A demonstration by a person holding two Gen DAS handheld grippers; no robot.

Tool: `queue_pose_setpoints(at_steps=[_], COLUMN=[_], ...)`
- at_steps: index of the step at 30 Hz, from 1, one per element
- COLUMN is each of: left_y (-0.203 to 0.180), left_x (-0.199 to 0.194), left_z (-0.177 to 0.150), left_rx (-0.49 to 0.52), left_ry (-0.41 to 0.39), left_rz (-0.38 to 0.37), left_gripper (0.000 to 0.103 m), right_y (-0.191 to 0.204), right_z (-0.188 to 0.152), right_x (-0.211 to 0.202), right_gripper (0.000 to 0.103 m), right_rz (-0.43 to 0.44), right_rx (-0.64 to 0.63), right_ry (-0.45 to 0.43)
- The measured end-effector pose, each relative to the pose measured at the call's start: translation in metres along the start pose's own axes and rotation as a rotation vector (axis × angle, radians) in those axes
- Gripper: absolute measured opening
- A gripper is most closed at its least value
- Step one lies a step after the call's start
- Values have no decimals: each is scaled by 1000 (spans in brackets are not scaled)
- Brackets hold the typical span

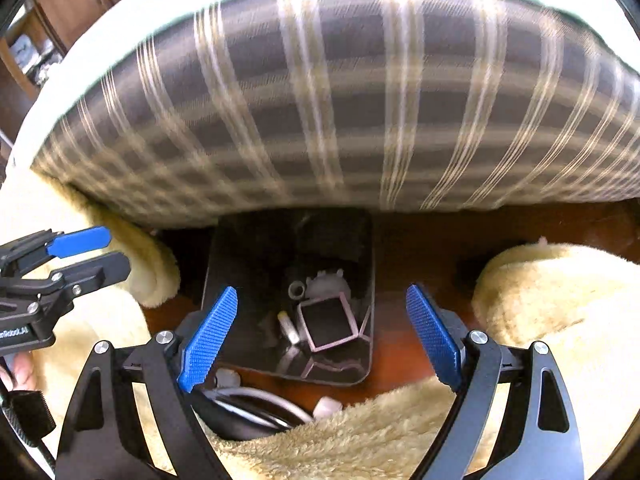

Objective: Collect trash
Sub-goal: 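Raise both open tools back toward the remaining items on the bed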

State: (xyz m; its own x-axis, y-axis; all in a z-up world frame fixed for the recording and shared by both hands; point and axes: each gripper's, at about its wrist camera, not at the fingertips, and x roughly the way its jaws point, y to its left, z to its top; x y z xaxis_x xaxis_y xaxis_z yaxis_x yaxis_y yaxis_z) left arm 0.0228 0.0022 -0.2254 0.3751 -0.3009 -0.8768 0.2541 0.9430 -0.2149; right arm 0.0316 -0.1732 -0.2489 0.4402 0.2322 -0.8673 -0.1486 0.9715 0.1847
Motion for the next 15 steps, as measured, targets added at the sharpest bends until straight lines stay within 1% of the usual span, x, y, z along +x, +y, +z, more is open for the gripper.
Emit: queue_pose_setpoints(at_steps=[3,4,8,12,14,15], left_y=[-3,-5,-9,-12,-8,-4], left_x=[-24,-33,-61,-78,-81,-80], left_z=[11,16,42,67,82,90], left_rx=[18,28,52,64,62,51], left_ry=[-57,-81,-160,-218,-236,-236], left_rz=[-4,0,10,31,29,29], left_gripper=[71,74,82,84,88,89], right_y=[-11,-15,-24,-28,-34,-38], right_z=[16,24,58,96,113,126], right_x=[-30,-43,-86,-104,-105,-104], right_gripper=[87,87,87,87,87,87], right_rz=[-11,-20,-76,-107,-105,-95], right_rx=[5,4,-26,-56,-58,-50], right_ry=[-92,-135,-281,-374,-397,-406])
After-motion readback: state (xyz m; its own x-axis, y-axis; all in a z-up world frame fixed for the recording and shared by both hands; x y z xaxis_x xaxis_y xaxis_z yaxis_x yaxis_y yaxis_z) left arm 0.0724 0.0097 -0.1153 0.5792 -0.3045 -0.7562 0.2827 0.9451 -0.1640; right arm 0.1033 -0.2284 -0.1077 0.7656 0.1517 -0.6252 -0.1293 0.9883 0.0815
